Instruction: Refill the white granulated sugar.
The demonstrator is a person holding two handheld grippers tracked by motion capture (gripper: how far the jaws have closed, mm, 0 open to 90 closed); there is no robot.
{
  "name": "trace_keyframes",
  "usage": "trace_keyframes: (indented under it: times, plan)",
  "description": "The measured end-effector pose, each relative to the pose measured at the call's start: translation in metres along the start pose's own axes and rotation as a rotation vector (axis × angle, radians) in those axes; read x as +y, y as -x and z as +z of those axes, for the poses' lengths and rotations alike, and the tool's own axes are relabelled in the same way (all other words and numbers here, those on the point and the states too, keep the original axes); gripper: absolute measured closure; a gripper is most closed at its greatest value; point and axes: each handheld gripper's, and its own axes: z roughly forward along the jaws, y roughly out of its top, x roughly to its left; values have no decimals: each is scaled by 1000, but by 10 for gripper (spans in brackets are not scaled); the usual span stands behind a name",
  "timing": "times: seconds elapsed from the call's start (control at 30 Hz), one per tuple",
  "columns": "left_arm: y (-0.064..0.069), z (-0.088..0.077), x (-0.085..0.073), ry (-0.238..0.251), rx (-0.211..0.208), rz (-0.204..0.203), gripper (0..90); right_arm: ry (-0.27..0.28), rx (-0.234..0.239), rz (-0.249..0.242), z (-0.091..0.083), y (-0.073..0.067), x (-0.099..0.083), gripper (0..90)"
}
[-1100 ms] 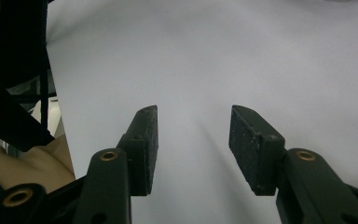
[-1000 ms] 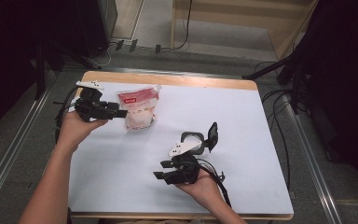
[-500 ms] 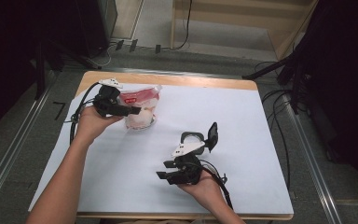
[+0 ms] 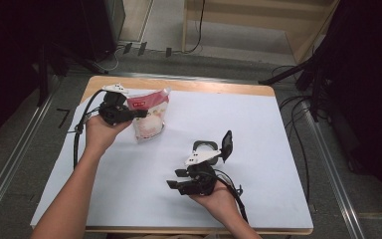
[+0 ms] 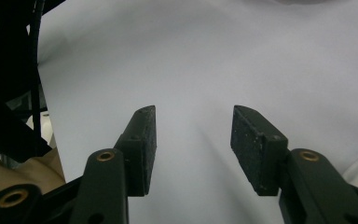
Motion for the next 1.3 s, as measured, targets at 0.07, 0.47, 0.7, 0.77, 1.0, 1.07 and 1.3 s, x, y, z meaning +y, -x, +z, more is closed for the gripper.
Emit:
trace_keyframes:
  times: [0.07, 0.47, 0.7, 0.77, 1.0, 1.07, 1.3]
  plan:
    - [3, -3, 3, -4, -3, 8, 900, 4, -5, -7, 0, -1, 1, 501]
    - [28, -35, 16, 30, -112, 10, 900, 52, 5, -60, 8, -4, 14, 482]
    - [35, -45, 17, 4, -130, -9, 900, 49, 14, -37, 15, -4, 19, 464]
    - [37, -50, 17, 10, -154, -11, 900, 47, 21, -40, 17, -5, 19, 493]
    - [50, -63, 18, 0, -166, -4, 900, 51, -9, -27, 23, -8, 16, 449]
    - [54, -65, 18, -12, -161, 5, 900, 55, -3, -30, 26, -7, 14, 457]
    - [67, -73, 16, -34, -178, 11, 900, 35, -20, -54, 32, -8, 13, 480]
